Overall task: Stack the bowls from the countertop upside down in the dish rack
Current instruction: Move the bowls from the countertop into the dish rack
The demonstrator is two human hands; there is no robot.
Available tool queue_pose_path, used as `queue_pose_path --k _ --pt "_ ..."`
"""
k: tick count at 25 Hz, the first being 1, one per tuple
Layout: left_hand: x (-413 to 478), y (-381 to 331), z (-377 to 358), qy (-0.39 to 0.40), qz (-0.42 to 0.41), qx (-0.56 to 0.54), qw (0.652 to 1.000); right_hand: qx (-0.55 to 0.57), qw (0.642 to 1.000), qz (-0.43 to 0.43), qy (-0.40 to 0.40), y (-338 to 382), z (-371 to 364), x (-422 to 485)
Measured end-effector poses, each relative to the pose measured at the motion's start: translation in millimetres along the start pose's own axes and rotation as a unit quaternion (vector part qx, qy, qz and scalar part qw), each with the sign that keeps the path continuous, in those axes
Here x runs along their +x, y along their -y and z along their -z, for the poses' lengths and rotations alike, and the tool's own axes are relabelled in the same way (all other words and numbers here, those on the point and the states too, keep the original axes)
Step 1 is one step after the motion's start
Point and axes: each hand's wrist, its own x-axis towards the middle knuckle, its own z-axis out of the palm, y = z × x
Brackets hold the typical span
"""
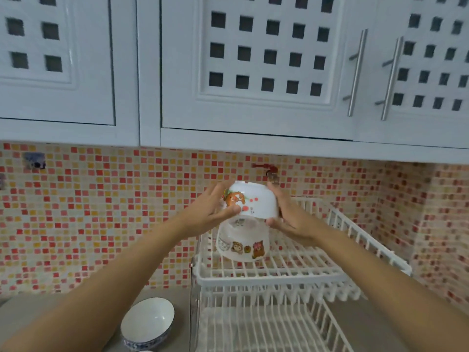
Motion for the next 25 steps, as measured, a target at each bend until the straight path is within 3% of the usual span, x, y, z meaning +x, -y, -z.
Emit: queue_pose_path --k 2,5,8,19,21,25 --pt "5 3 -9 0.029 0.021 -0.020 0.999 0.014 0.999 -0.019 0.026 -10 -2 5" --pt "11 6 -15 0.084 0.040 0.057 0.994 -0.011 0.998 -0.005 0.058 -22 -6 9" --pt "14 6 -19 0.118 0.048 0.065 0.990 -0.015 0.998 0.020 0.064 -30 -15 10" --pt "18 7 -34 0.187 0.053 0.174 0.965 -0.045 0.985 -0.038 0.161 -33 -29 20" --pt "17 5 -29 0.180 0.052 0.190 0.964 -0.040 0.988 -0.044 0.142 -25 -23 22" --pt "3 14 8 0.079 0.057 0.219 0.971 -0.050 0.998 -0.030 0.032 29 -22 45"
